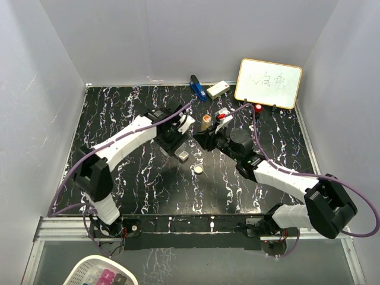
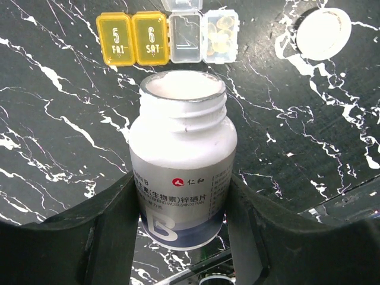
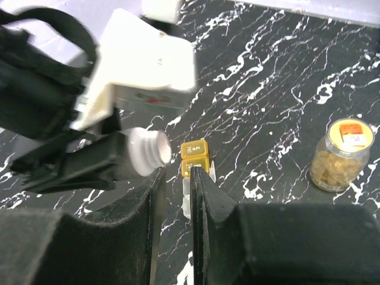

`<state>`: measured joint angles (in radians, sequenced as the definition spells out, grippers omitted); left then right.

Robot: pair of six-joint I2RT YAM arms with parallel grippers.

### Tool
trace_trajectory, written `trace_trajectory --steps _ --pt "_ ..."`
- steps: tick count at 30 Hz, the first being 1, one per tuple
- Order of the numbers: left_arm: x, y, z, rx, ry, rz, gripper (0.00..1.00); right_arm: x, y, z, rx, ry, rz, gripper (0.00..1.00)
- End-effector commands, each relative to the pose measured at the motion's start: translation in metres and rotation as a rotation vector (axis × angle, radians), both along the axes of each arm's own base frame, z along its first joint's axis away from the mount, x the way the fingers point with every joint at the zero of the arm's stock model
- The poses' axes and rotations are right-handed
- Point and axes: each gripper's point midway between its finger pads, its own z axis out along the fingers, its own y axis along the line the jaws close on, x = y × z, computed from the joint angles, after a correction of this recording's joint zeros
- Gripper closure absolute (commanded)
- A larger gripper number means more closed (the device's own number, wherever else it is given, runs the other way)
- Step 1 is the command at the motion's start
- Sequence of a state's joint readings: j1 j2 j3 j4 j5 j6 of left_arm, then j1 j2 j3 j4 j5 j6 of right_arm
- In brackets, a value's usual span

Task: Sort the pills into containers
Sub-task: Pour the pill into the pill container.

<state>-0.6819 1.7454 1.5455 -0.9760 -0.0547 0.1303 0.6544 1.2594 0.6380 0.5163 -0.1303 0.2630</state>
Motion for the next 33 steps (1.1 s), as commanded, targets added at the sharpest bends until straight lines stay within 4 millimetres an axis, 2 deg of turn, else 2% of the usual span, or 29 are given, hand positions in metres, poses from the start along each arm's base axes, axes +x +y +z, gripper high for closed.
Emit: trace_trajectory --steps 1,5,9,15,20,24,33 --pt "-0.003 -0.008 0.031 -0.162 -0.131 -0.032 1.00 0.001 0.008 0.005 0.034 0.041 0.011 0.80" --pt "-0.016 -0.009 0.042 -0.254 -0.175 -0.068 1.00 -0.003 0.020 0.008 0.062 0.051 0.078 0.80" --pt "-0.028 -0.007 0.036 -0.263 -0.139 -0.080 1.00 -0.018 0.035 0.022 0.102 0.031 0.203 0.75" --pt "-0.043 -0.011 0.022 -0.268 -0.031 -0.101 1.00 -0.039 0.039 0.041 0.124 -0.017 0.306 0.74" --pt "-0.047 -0.016 0.027 -0.308 -0.036 -0.118 1.00 -0.048 0.036 0.054 0.137 -0.047 0.328 0.72" --pt "-0.049 -0.020 0.031 -0.336 -0.035 -0.140 1.00 -0.055 0.043 0.056 0.140 -0.036 0.392 0.71" --pt "-0.056 -0.024 0.043 -0.392 -0.039 -0.169 1.00 -0.047 0.045 0.050 0.131 -0.030 0.371 0.71"
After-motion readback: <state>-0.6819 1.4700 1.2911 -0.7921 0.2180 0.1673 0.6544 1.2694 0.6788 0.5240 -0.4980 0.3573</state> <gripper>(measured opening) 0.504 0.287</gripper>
